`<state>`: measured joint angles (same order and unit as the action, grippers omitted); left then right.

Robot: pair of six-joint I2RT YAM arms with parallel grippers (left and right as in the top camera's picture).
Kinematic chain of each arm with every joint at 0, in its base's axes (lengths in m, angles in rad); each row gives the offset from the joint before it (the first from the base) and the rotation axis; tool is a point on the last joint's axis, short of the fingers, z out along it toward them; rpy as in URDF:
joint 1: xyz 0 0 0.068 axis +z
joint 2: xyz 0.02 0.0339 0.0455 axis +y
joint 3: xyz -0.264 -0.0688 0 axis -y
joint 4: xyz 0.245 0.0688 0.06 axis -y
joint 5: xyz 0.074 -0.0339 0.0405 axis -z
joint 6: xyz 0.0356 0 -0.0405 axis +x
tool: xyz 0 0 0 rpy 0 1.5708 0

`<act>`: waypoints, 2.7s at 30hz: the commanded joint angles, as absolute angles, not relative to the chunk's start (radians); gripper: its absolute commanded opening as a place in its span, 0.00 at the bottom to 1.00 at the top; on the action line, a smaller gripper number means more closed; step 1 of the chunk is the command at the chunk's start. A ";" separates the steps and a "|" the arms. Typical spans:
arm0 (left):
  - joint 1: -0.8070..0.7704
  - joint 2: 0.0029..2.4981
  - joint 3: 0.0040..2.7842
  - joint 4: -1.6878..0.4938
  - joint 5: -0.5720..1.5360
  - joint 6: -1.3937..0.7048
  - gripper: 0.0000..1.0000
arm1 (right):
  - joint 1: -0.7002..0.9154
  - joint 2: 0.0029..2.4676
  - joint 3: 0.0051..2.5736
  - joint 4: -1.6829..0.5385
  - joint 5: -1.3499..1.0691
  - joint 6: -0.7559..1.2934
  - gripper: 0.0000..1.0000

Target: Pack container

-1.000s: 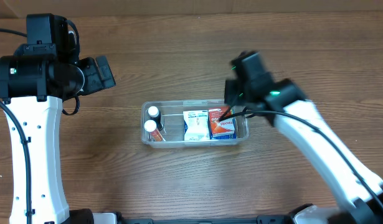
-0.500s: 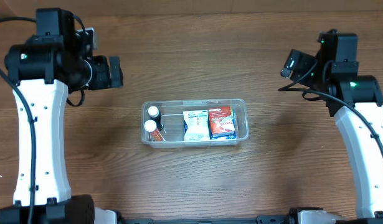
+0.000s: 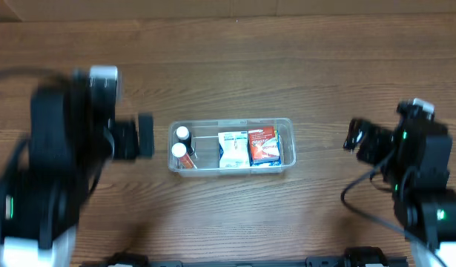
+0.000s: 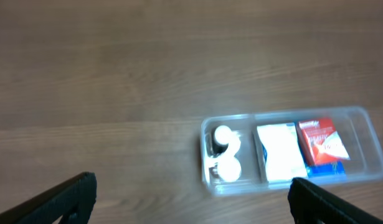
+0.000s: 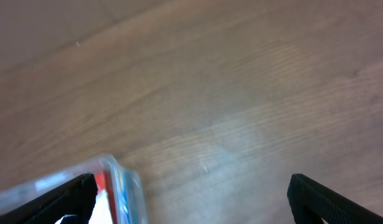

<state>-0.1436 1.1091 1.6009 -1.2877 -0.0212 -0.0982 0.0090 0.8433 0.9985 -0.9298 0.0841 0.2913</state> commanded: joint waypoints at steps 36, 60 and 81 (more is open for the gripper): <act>-0.164 0.562 0.916 -1.207 -0.114 -0.112 1.00 | 0.078 0.463 0.760 -0.938 0.099 0.306 1.00; -0.164 0.562 0.916 -1.207 -0.114 -0.112 1.00 | 0.078 0.003 0.008 -0.082 0.016 0.130 1.00; -0.164 0.562 0.916 -1.207 -0.114 -0.112 1.00 | 0.078 0.003 0.008 -0.082 0.016 0.130 1.00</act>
<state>-0.1577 0.5594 0.9207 -1.2087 -0.1028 -0.1017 0.0738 0.0109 0.0181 -0.0879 0.0223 0.1368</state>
